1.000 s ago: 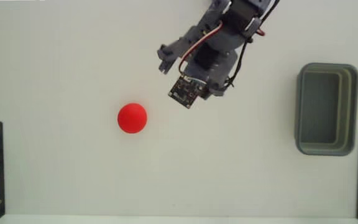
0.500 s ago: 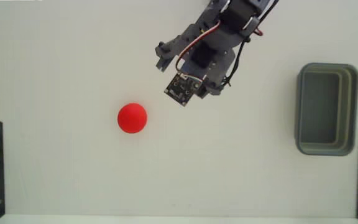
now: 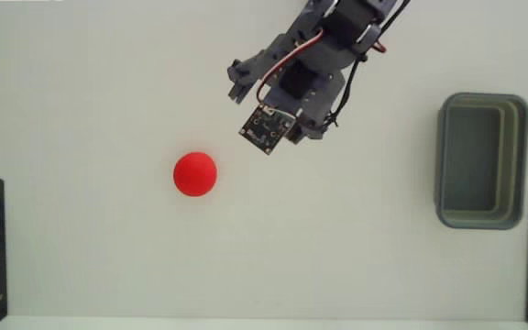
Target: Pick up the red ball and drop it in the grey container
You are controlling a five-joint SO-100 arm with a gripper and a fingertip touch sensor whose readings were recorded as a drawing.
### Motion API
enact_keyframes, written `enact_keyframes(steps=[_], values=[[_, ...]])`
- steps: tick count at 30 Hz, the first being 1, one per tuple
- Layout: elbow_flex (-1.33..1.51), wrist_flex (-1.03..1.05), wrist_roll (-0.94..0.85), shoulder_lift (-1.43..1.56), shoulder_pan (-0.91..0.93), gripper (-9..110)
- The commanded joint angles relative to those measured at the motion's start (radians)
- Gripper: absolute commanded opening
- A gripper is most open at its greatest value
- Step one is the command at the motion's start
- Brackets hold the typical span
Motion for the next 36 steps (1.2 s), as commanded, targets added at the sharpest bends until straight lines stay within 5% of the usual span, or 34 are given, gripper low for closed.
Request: enact_keyframes(steps=[1, 36], values=[[0.004, 0.002, 0.003, 0.034, 0.022, 110], [0.004, 0.002, 0.003, 0.034, 0.073, 110]])
